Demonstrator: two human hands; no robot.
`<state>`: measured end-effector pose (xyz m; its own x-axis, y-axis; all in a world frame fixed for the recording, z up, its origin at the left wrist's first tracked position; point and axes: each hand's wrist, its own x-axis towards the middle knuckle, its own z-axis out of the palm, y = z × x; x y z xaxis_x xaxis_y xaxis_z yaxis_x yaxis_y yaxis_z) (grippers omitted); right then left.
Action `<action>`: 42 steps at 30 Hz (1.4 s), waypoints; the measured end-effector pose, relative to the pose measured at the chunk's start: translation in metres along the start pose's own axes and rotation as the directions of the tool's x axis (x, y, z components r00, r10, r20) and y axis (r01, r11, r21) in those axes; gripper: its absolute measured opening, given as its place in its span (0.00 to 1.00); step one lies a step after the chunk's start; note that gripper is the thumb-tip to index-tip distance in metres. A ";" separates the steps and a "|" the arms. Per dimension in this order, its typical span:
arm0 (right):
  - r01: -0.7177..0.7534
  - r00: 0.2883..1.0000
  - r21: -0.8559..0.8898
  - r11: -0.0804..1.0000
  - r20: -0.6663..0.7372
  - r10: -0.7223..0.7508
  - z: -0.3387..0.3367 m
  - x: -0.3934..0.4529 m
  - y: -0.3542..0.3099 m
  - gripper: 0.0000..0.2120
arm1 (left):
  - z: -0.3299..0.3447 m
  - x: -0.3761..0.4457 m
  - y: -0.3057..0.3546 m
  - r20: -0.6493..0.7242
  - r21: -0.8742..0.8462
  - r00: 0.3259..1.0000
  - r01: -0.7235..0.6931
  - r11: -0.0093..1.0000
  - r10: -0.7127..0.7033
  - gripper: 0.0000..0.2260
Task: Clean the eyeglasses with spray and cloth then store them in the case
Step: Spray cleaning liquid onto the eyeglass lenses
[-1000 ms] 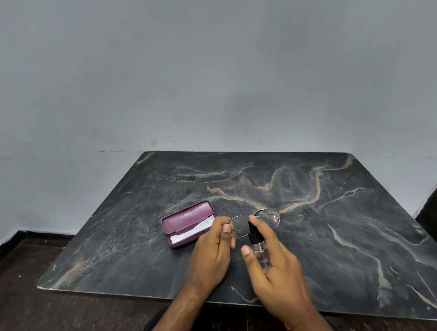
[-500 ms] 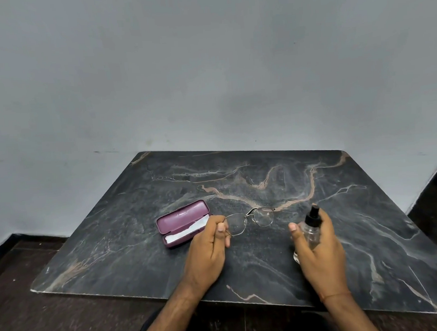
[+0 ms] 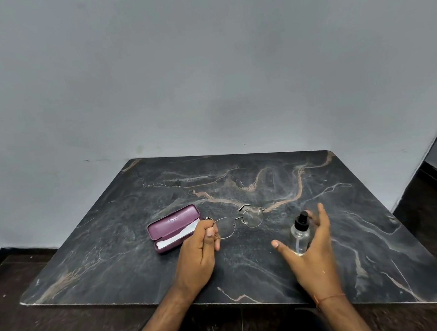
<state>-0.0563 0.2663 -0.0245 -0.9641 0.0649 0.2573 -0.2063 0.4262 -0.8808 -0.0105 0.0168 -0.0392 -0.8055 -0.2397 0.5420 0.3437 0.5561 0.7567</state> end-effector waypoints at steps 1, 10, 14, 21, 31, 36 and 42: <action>0.008 0.999 -0.047 0.999 -0.032 -0.009 -0.001 -0.004 -0.002 0.63 | 0.000 -0.001 0.000 0.007 0.002 1.000 -0.005 1.000 0.005 0.13; 0.124 0.991 0.248 0.961 -0.073 -0.109 0.029 -0.056 -0.047 0.11 | -0.013 0.009 0.021 -0.043 -0.158 0.999 0.008 0.987 -0.015 0.11; -0.426 0.889 0.526 0.736 0.394 0.233 0.052 -0.035 -0.074 0.10 | -0.022 0.005 0.054 -0.044 -0.273 0.999 -0.038 0.961 0.027 0.13; -0.683 0.689 0.646 0.342 0.725 0.004 0.057 -0.006 -0.115 0.24 | -0.032 -0.017 0.085 0.061 -0.291 0.986 -0.133 0.947 0.157 0.11; -0.378 0.883 0.741 0.555 0.469 -0.025 0.042 0.015 -0.142 0.15 | -0.063 -0.019 0.077 0.168 -0.209 0.978 -0.091 0.974 0.127 0.16; -0.055 0.960 0.554 0.831 0.259 -0.110 0.028 0.024 -0.146 0.17 | -0.072 -0.016 0.082 0.115 -0.305 0.992 -0.023 0.952 0.060 0.23; 0.243 0.967 0.217 0.945 0.017 -0.253 0.021 0.035 -0.141 0.16 | -0.079 -0.016 0.085 0.160 -0.284 0.978 -0.083 0.955 0.132 0.21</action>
<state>-0.0641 0.1897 0.1003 -0.8834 -0.0607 0.4647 -0.4658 0.2229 -0.8564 0.0693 0.0049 0.0455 -0.8196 -0.0340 0.5719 0.5320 0.3250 0.7819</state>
